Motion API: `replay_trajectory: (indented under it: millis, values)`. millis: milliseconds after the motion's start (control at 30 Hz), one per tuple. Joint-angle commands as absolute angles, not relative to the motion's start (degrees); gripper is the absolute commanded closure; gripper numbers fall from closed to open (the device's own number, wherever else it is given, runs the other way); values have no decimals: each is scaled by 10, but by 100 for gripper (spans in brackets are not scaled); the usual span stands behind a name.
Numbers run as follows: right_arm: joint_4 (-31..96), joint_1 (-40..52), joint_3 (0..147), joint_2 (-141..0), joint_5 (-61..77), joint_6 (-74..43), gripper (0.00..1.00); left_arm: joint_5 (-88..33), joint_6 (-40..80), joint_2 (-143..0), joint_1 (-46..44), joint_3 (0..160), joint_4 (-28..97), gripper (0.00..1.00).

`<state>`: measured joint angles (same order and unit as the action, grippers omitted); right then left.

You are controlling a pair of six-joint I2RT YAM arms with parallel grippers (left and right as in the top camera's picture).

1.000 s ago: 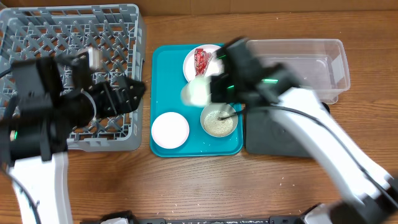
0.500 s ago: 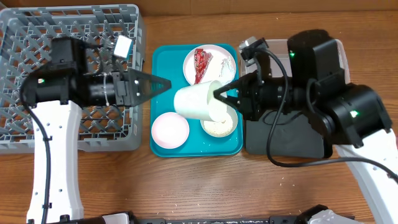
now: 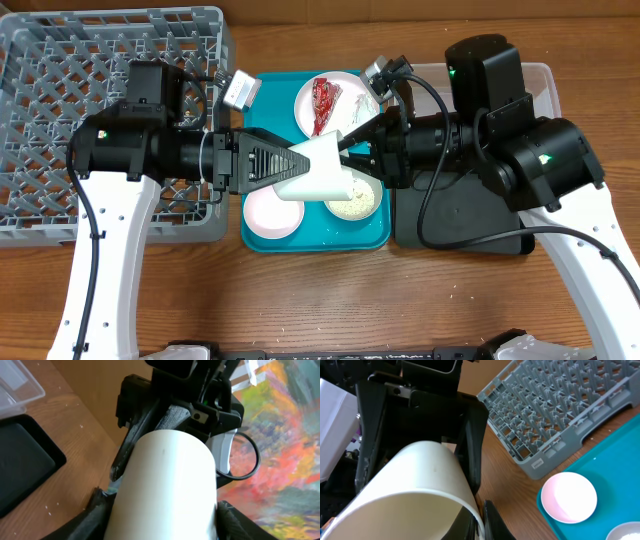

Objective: Sort waste into correct bins and load items into the dishwasher
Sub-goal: 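Lift the white cup and hand it to the left gripper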

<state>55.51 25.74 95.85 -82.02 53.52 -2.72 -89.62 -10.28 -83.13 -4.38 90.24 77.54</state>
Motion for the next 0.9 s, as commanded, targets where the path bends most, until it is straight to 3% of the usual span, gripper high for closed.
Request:
replay_trajectory:
  millis: [0,200,300,467,533,800,867]
  values:
    - [534,261,966,-816,552,-27,96,-907,-112,-827,-51,905,780,38]
    - [521,261,966,-816,547,-28,96,-907,-112,-827,-52,905,783,37]
    - [509,261,966,-816,543,-34,96,-907,-112,-827,-53,905,796,20]
    - [506,261,966,-816,541,-36,96,-907,-112,-827,-53,905,798,14]
    - [505,261,966,-816,541,-36,96,-907,-112,-827,-53,905,798,17]
    - [502,261,966,-816,537,-36,96,-906,-111,-827,-53,905,799,53]
    - [502,261,966,-816,537,-36,92,-904,-111,-827,-52,905,799,54]
